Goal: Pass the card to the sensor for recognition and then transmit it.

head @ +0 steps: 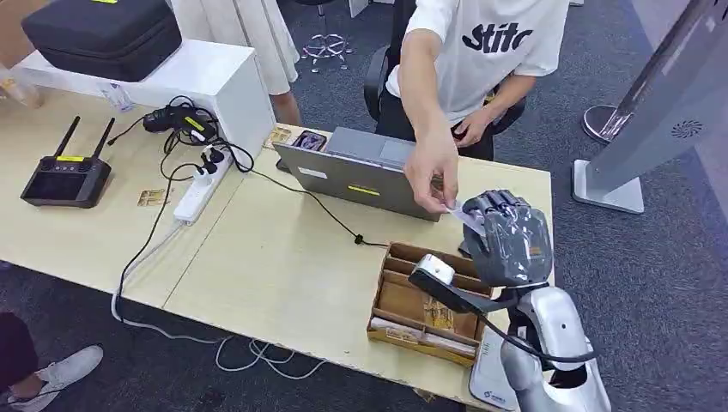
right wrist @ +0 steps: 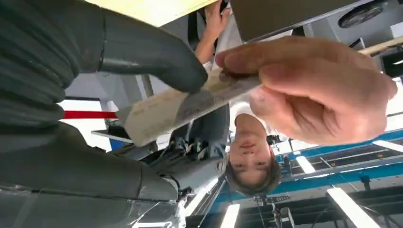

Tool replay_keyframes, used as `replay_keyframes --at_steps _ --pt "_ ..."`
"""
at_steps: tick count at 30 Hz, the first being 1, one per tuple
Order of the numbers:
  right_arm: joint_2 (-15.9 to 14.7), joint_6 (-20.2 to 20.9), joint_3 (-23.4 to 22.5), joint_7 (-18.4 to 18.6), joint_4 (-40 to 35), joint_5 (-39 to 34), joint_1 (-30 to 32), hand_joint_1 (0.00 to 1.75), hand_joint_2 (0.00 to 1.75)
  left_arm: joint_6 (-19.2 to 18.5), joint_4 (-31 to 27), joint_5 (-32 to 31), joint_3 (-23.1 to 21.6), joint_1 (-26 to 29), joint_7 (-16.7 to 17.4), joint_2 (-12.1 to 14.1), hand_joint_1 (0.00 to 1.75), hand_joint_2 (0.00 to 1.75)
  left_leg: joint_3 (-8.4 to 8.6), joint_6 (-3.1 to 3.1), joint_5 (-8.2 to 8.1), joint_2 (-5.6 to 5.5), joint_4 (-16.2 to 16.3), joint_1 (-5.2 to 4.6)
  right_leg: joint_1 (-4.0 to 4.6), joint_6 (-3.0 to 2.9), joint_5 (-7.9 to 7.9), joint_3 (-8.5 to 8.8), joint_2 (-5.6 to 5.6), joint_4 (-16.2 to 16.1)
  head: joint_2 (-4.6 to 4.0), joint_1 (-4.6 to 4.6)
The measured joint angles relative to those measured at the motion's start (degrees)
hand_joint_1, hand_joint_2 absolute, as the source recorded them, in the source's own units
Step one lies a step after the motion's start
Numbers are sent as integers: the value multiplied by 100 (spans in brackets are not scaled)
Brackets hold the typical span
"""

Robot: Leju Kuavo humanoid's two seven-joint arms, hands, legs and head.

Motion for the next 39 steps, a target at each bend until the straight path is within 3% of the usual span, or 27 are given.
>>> replay_keyframes --at_steps 10,17,21,29,34,39 --pt "2 33 -4 -74 -76 -190 21 175 175 26 0 -9 0 1 0 0 0 175 -1 0 0 1 0 0 0 0 0 -2 0 0 0 2" --pt "2 -61 -142 -249 -595 -757 508 175 175 70 0 88 2 8 -2 -2 0 175 -2 0 -1 -1 0 0 0 0 -1 -4 -2 -1 0 0" --pt "2 -225 -541 -457 -966 -1324 1107 175 175 105 0 199 9 25 -2 -11 0 175 -9 -1 -5 -6 0 0 0 1 -5 -7 -7 -5 0 0" --pt "157 -51 -2016 -1191 -1150 -2231 2496 175 175 173 -13 363 135 93 0 -55 0 175 -19 6 -14 -11 0 -2 -1 4 -7 -13 -14 -8 0 2" --pt "384 242 -2607 -1329 -1032 -2400 2778 175 175 173 -13 339 175 92 39 -63 0 175 -18 5 -13 -8 0 -2 1 3 -7 -15 -11 -8 0 0" --pt "533 393 -2833 -1346 -758 -2310 2813 175 175 175 -15 302 175 91 57 -63 0 175 -18 -1 -9 -5 0 -1 2 2 -6 -15 -11 -7 -2 0"
